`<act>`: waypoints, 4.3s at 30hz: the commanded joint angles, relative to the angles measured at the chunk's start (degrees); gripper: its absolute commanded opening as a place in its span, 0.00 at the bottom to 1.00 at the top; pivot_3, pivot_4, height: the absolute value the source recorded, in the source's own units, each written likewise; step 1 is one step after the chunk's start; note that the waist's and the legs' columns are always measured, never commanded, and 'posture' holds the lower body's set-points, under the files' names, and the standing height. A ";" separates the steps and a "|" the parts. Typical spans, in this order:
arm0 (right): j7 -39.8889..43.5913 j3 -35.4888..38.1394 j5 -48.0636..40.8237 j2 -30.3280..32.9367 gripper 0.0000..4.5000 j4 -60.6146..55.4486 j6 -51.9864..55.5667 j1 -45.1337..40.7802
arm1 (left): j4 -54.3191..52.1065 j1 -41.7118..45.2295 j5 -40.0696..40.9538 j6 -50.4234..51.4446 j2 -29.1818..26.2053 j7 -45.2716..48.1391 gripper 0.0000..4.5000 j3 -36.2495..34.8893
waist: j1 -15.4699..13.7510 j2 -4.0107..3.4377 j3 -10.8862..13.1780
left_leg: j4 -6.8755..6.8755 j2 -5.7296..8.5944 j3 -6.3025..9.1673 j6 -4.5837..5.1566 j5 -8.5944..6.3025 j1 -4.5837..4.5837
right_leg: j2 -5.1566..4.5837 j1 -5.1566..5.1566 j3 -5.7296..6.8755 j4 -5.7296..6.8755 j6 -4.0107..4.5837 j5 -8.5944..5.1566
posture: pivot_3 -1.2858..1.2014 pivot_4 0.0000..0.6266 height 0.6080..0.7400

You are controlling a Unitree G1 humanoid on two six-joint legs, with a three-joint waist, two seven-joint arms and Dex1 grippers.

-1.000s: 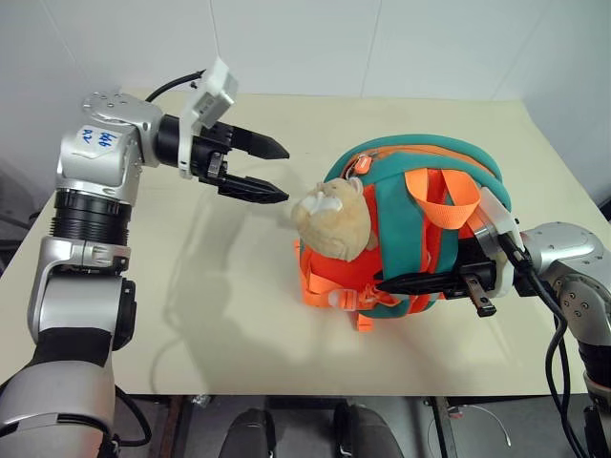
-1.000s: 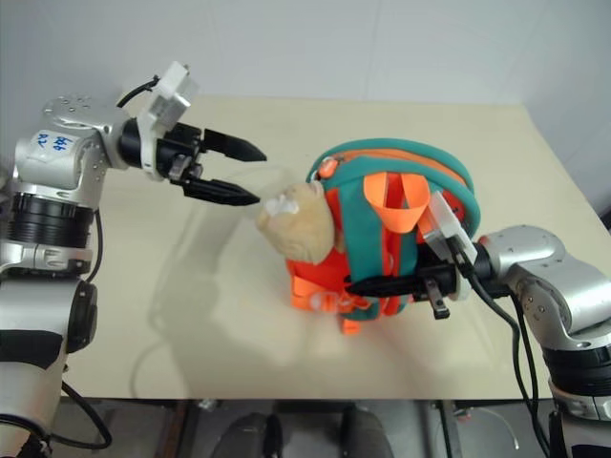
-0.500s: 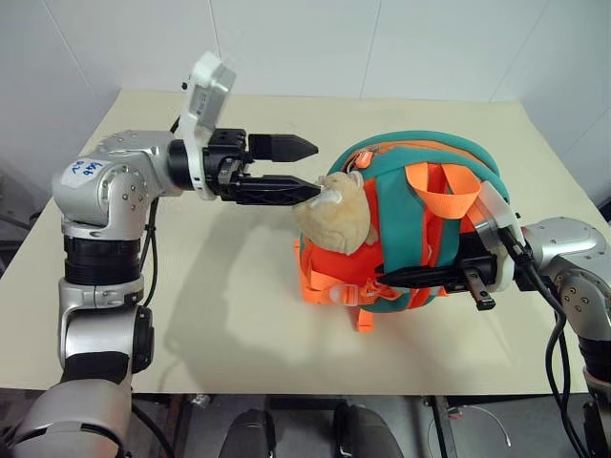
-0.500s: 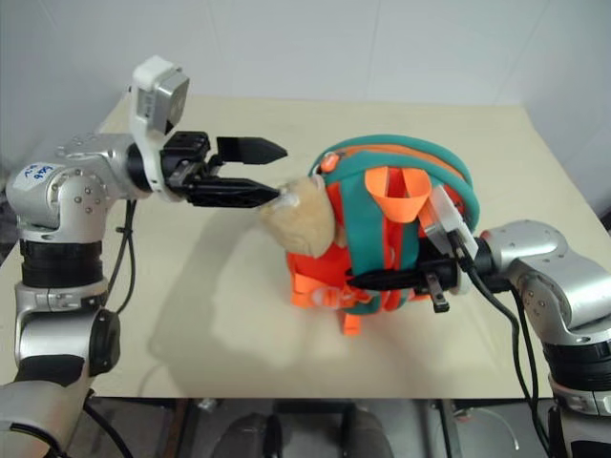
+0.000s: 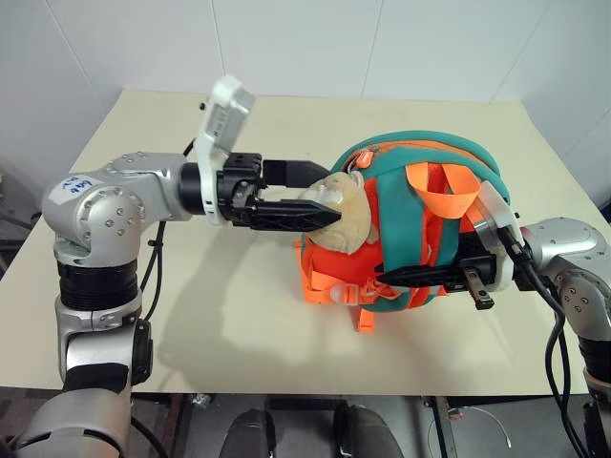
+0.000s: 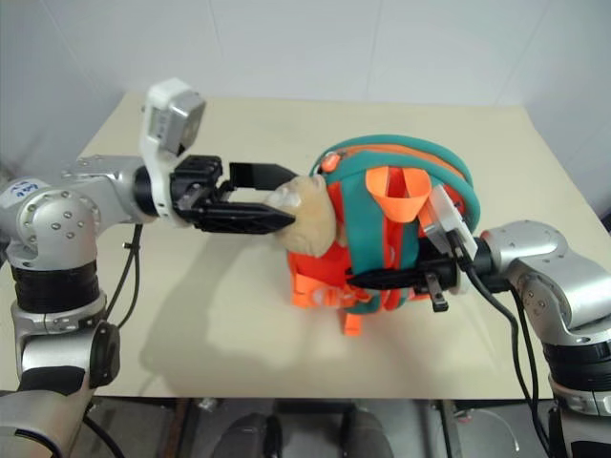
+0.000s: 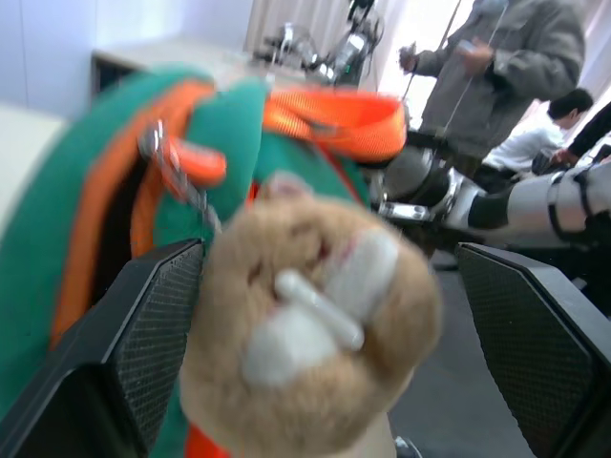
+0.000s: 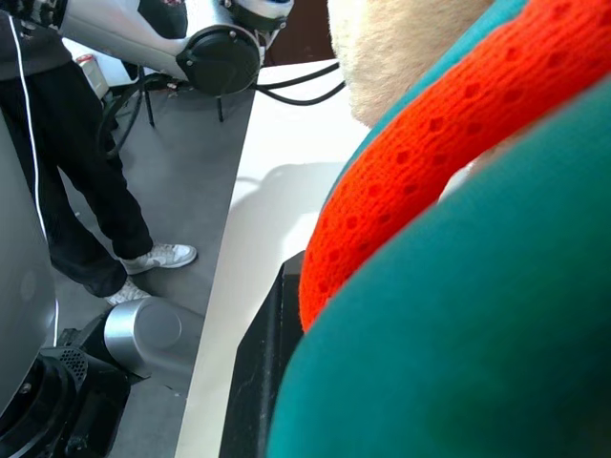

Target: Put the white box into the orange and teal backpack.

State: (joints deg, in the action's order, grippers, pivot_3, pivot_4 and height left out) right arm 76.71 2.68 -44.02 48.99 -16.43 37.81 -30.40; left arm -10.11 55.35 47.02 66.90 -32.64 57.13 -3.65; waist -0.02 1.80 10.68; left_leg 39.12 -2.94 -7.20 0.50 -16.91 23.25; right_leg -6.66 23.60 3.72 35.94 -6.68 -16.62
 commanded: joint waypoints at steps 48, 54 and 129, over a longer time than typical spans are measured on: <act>-0.92 3.12 -0.12 1.59 0.12 -1.47 -2.99 5.10 | 19.61 8.73 -15.46 -20.80 -17.02 17.57 0.16 9.17 | 0.05 -0.01 0.01 | -0.06 0.02 0.02 0.00 0.00 0.00 | 0.03 0.00 0.05 -0.08 0.01 -0.01 | 0.52 0.24 1.00; -1.37 3.16 0.10 1.48 0.12 -1.38 -3.43 5.71 | 26.10 9.75 -20.50 -24.99 -19.91 26.82 0.16 14.00 | 0.11 -0.01 0.01 | -0.07 0.01 0.00 0.02 -0.02 0.03 | 0.04 0.03 0.06 -0.11 0.02 -0.01 | 0.52 0.24 1.00; -3.87 2.91 1.71 3.92 0.95 0.88 -0.62 3.03 | 28.13 0.62 -28.92 -27.17 -11.85 26.38 1.00 9.02 | 0.05 -0.02 0.01 | -0.02 0.01 0.07 0.08 0.01 0.03 | -0.01 0.01 0.12 0.01 0.03 -0.02 | 0.52 0.24 1.00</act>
State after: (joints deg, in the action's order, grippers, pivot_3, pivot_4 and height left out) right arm 72.06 2.95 -41.92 51.53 -15.17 37.47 -26.73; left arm 19.20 55.50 18.55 40.97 -42.93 83.49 5.86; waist 0.03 1.78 10.68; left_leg 39.10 -2.93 -7.13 0.58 -16.91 23.29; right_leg -6.66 23.61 3.84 35.93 -6.65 -16.64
